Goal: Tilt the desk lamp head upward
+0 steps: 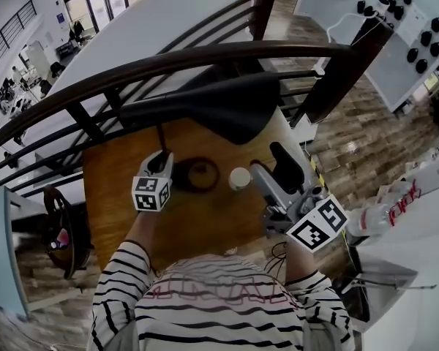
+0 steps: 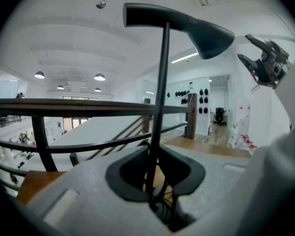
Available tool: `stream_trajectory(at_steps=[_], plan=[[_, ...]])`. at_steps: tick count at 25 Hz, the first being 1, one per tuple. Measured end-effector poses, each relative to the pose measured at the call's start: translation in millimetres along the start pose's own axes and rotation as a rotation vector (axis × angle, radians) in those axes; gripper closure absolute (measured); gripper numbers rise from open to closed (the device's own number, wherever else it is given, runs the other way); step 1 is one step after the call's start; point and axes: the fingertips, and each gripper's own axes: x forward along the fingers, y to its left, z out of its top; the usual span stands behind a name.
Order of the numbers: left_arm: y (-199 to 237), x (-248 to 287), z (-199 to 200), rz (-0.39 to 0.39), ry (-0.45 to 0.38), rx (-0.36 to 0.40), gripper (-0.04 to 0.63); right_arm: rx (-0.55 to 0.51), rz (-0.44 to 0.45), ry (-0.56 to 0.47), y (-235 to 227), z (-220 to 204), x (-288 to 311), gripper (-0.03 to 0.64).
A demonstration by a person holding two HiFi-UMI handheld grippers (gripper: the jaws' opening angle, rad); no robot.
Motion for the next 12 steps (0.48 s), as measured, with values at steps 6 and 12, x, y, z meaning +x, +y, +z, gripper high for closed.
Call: stream_trajectory(at_steps=[6,12], plan=[[-1.2,-5.0,-1.2,-0.021,0.026,0.060,0.541,0.031,-0.021,0.030,1.1,-19.0,-4.8,0.360],[-3.1,-11.8,2.9,-0.031,0.013,0.053,0.531,0.075,-0.028,0.051,-0.9,-36.3,-4.6,0.362]])
